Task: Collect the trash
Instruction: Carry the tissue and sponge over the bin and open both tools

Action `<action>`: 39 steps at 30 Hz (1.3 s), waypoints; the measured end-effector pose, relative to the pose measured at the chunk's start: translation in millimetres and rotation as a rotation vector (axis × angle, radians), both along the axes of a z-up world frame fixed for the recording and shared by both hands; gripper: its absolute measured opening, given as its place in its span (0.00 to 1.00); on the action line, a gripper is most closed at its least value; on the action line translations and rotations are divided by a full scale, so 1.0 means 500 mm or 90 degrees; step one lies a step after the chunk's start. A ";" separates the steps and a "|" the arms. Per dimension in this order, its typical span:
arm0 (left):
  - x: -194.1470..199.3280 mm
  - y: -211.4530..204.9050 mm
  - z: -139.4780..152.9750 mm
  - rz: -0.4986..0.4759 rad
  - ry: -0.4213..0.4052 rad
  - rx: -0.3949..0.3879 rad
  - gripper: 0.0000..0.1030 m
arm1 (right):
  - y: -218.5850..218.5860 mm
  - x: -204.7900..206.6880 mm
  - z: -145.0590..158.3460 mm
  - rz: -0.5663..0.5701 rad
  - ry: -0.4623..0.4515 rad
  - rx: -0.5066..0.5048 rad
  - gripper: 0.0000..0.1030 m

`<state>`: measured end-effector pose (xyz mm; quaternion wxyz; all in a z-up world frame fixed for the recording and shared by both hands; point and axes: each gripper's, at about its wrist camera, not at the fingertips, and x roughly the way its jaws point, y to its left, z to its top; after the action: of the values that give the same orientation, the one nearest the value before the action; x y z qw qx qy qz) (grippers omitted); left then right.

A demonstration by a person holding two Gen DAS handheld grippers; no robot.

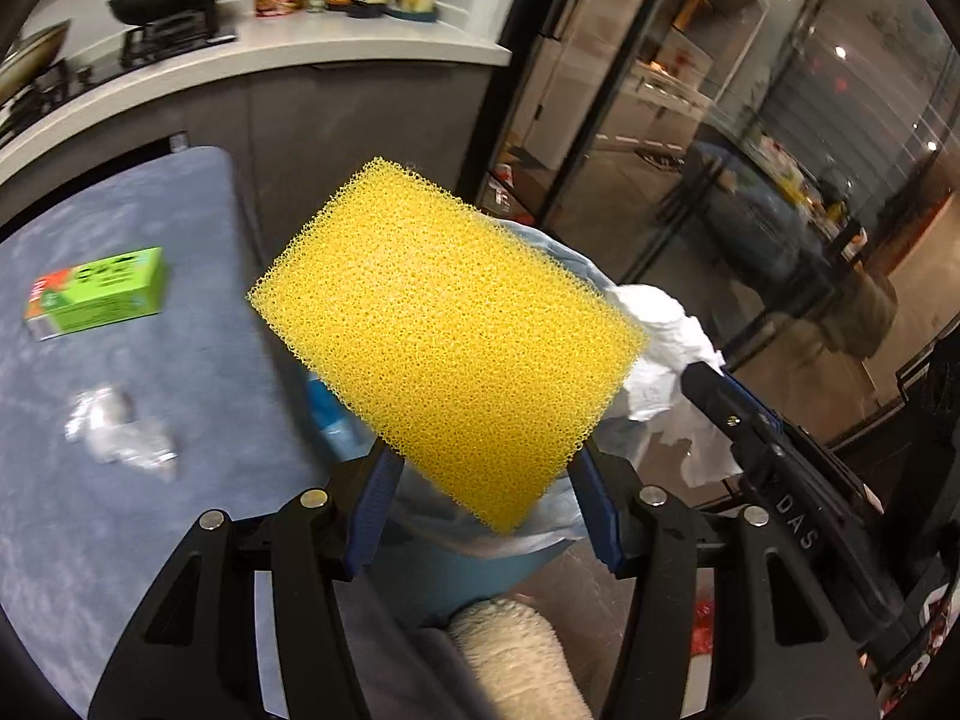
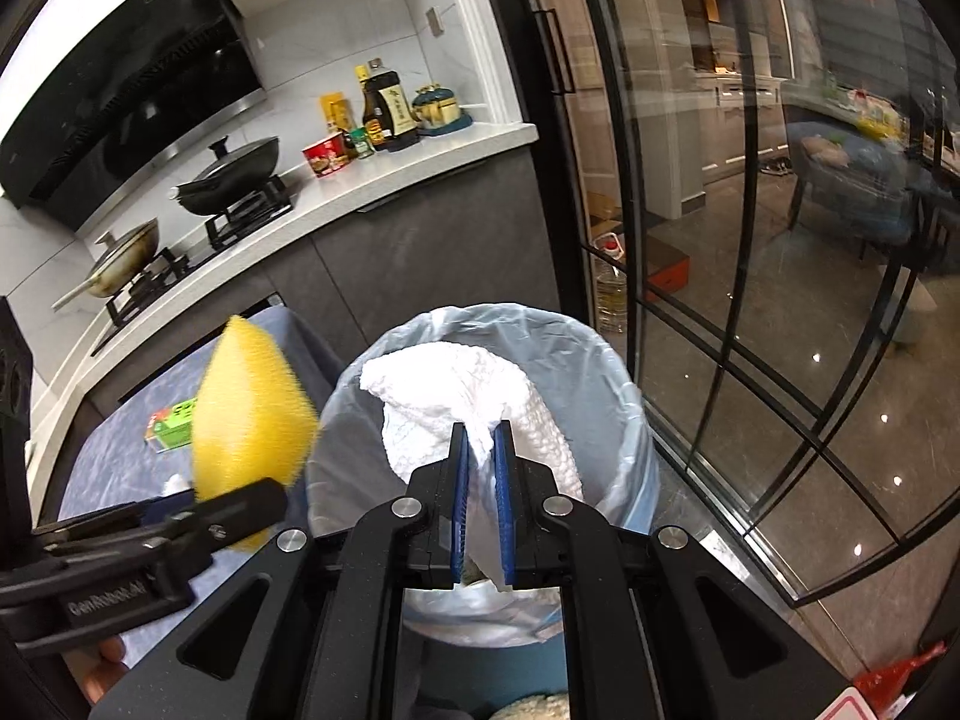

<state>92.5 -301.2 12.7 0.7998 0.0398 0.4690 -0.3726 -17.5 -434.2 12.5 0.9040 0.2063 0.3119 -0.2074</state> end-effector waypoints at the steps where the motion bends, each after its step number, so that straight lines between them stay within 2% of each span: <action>1: 0.001 -0.011 -0.005 -0.002 0.000 0.004 0.51 | -0.008 0.003 -0.004 -0.002 0.002 0.002 0.08; 6: 0.008 -0.059 -0.030 -0.014 0.009 0.014 0.51 | -0.036 0.019 -0.024 -0.008 0.011 0.007 0.09; 10: 0.014 -0.064 -0.044 -0.015 0.017 0.017 0.54 | -0.051 0.037 -0.036 -0.008 0.016 0.012 0.14; 12: 0.019 -0.064 -0.048 -0.009 0.017 0.022 0.55 | -0.056 0.045 -0.039 -0.010 0.017 0.014 0.19; 14: 0.023 -0.060 -0.052 -0.002 0.020 0.026 0.56 | -0.061 0.046 -0.041 -0.017 0.011 0.018 0.29; 16: 0.030 -0.053 -0.054 0.008 0.021 0.027 0.61 | -0.061 0.048 -0.037 -0.020 0.006 0.017 0.31; 17: 0.031 -0.048 -0.054 0.013 0.021 0.027 0.64 | -0.060 0.049 -0.035 -0.020 0.004 0.016 0.32; 30: 0.032 -0.010 -0.033 0.032 0.010 0.018 0.64 | -0.019 0.045 0.002 -0.004 -0.012 -0.001 0.36; 39: 0.035 0.092 -0.017 0.081 -0.004 0.015 0.64 | 0.058 0.055 0.030 0.036 -0.019 -0.008 0.37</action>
<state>109.9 -255.2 4.5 0.8231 0.0206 0.4722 -0.3149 10.2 -405.2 27.5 0.9154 0.1945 0.3025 -0.1807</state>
